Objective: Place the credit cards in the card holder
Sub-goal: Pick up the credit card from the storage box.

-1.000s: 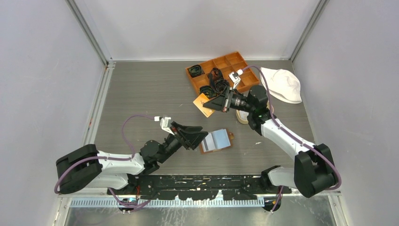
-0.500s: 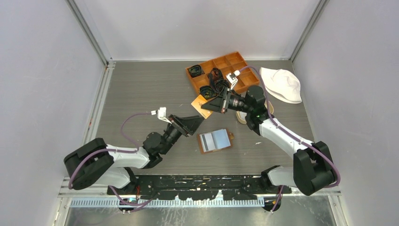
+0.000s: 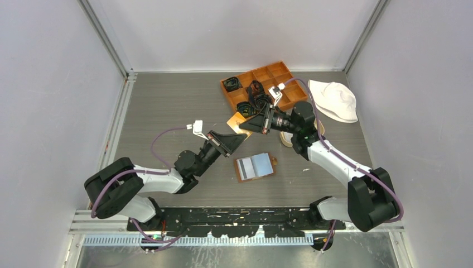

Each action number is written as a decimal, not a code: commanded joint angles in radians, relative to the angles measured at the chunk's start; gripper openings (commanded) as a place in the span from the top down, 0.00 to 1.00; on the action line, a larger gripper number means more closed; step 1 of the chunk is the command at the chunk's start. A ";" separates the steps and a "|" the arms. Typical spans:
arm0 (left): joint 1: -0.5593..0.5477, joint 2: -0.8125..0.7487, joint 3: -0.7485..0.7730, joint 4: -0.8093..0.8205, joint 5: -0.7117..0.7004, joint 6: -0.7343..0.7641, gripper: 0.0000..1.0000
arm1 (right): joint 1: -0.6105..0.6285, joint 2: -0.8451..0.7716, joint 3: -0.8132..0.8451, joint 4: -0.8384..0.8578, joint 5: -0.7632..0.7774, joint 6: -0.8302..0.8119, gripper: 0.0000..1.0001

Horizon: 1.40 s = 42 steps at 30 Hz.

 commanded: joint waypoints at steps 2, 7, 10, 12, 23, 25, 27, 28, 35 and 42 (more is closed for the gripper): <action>0.023 0.001 0.026 0.068 0.054 -0.005 1.00 | 0.007 -0.009 0.017 0.049 -0.025 -0.039 0.87; 0.052 -0.010 -0.010 0.067 0.160 -0.003 1.00 | 0.004 -0.031 0.087 -0.119 -0.107 -0.260 0.34; 0.081 -0.039 -0.044 0.017 0.301 0.009 1.00 | 0.002 -0.042 0.163 -0.352 -0.149 -0.469 0.19; 0.108 -0.083 -0.053 -0.080 0.421 0.019 1.00 | -0.003 -0.049 0.215 -0.497 -0.167 -0.594 0.18; 0.118 -0.526 0.083 -0.985 0.647 0.338 1.00 | 0.018 -0.001 0.245 -0.608 -0.279 -0.683 0.31; 0.118 -0.538 0.103 -1.032 0.666 0.355 1.00 | 0.031 -0.005 0.239 -0.595 -0.296 -0.680 0.33; 0.118 -0.530 0.118 -1.043 0.688 0.359 1.00 | 0.040 -0.010 0.233 -0.567 -0.315 -0.662 0.34; 0.118 -0.523 0.123 -1.043 0.697 0.360 1.00 | 0.043 -0.012 0.229 -0.561 -0.331 -0.650 0.35; 0.118 -0.491 0.151 -1.042 0.708 0.368 1.00 | 0.066 -0.011 0.222 -0.500 -0.358 -0.612 0.62; 0.118 -0.509 0.146 -1.040 0.695 0.369 1.00 | 0.069 0.000 0.243 -0.578 -0.365 -0.655 0.75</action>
